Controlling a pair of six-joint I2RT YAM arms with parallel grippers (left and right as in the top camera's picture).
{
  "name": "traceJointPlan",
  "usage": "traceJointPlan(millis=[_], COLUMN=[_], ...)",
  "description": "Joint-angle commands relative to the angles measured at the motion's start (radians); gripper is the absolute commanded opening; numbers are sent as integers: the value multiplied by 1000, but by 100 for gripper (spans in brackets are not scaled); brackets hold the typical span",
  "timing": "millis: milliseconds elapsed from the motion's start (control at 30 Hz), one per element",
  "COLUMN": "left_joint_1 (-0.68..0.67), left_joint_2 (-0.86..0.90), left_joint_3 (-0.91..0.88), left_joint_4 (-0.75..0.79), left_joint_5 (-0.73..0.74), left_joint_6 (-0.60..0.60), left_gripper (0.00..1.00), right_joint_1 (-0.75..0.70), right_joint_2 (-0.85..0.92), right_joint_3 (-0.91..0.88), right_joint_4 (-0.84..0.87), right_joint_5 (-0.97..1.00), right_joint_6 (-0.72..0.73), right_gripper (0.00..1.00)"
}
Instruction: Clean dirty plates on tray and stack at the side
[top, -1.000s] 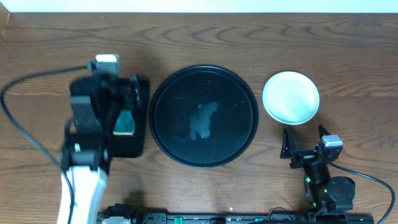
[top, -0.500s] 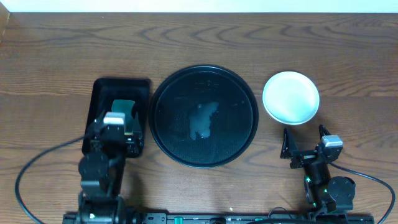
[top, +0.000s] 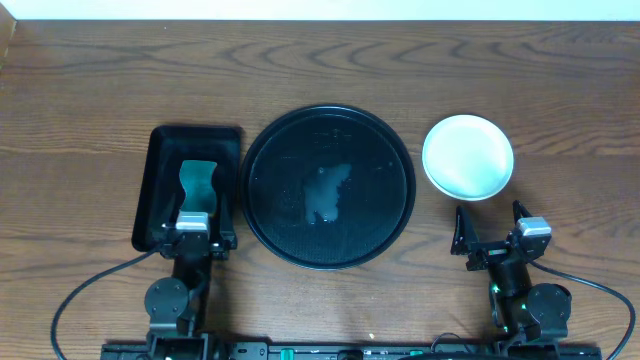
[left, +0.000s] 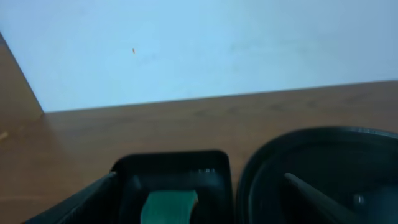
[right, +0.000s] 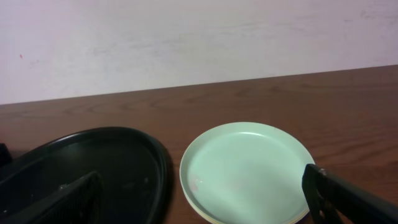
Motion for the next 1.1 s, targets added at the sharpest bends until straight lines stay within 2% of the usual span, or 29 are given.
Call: traceJointPlan(millis=[0,300,1067], left_joint_1=[0,-2,-2], left_joint_2=[-54,-82,-79], left_joint_3=[-6,-6,-6], left_joint_4=[-28,-196,-193], left_joint_5=[-12,-11,-11], left_joint_6=[17,15,13], left_gripper=[80,80,80], right_joint_1=[-4,-4,-4], right_joint_2=[-7,-7,-7], right_joint_3=[-3,-3,-3], right_joint_4=[-2,-2,-2], right_joint_5=[3,3,3], right_joint_6=[-15,-15,-15], right_gripper=[99,99,99])
